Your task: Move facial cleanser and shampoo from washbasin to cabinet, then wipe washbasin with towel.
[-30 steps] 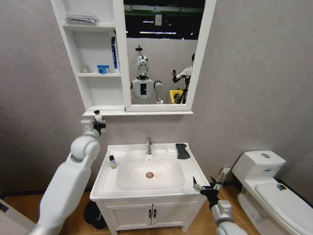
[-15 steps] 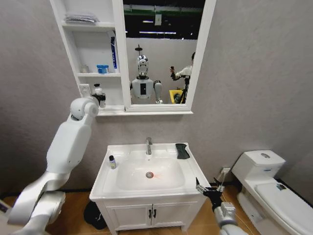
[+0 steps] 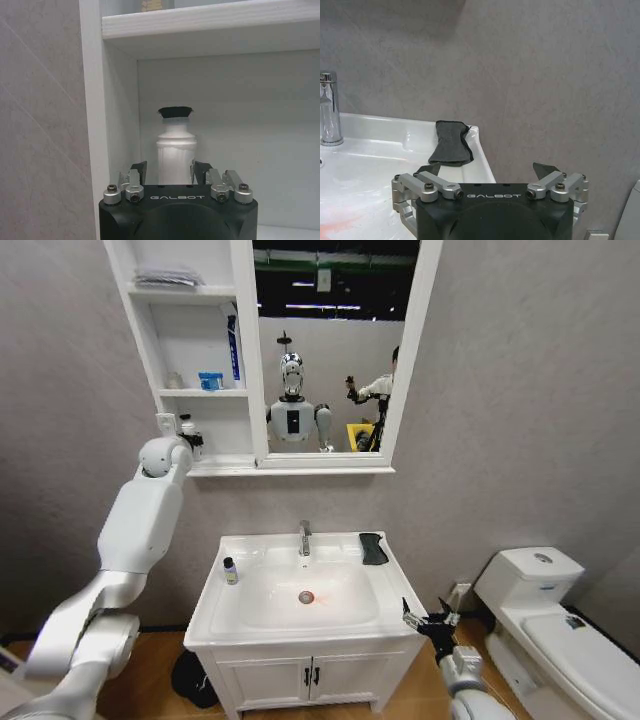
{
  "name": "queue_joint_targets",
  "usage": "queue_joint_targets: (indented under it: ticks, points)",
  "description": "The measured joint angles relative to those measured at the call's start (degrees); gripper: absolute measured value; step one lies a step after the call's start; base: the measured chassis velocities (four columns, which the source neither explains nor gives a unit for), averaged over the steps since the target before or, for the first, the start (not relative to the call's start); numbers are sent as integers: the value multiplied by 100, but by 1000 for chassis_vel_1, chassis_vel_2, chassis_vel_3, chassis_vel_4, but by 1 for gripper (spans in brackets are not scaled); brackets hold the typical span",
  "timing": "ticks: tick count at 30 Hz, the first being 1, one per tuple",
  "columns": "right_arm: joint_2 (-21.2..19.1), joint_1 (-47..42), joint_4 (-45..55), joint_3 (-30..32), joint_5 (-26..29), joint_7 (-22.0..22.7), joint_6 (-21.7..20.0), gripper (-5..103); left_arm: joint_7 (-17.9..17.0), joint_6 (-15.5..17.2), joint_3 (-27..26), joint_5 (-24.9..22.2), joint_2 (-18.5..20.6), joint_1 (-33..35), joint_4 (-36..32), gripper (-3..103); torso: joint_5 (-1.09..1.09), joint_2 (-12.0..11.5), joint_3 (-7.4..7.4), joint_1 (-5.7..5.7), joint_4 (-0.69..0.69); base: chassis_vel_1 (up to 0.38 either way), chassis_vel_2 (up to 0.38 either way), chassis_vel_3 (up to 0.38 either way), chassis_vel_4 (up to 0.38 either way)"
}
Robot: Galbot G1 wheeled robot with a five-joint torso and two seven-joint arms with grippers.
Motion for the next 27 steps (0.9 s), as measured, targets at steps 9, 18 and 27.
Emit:
queue_joint_targets:
  ticks: [9,18,27]
  points:
    - [2,14,-29,-39,0,-3,5,100,-69,31,-23,-266,148,147,-440,82,0,0,0,0,-1,0,0,0,0]
    - [72,-119,49,-121,-66,7,73,100,-681,241,-239,-1179,857,1495,-2702,100,0,1,-1,-1,0,0,0,0,0]
    - [148,-159,20,-248,-295,47,181,100,-508,-665,-1065,-133,910,4852,-4786,100,-1,2,-2,-3,2,0,0,0,0]
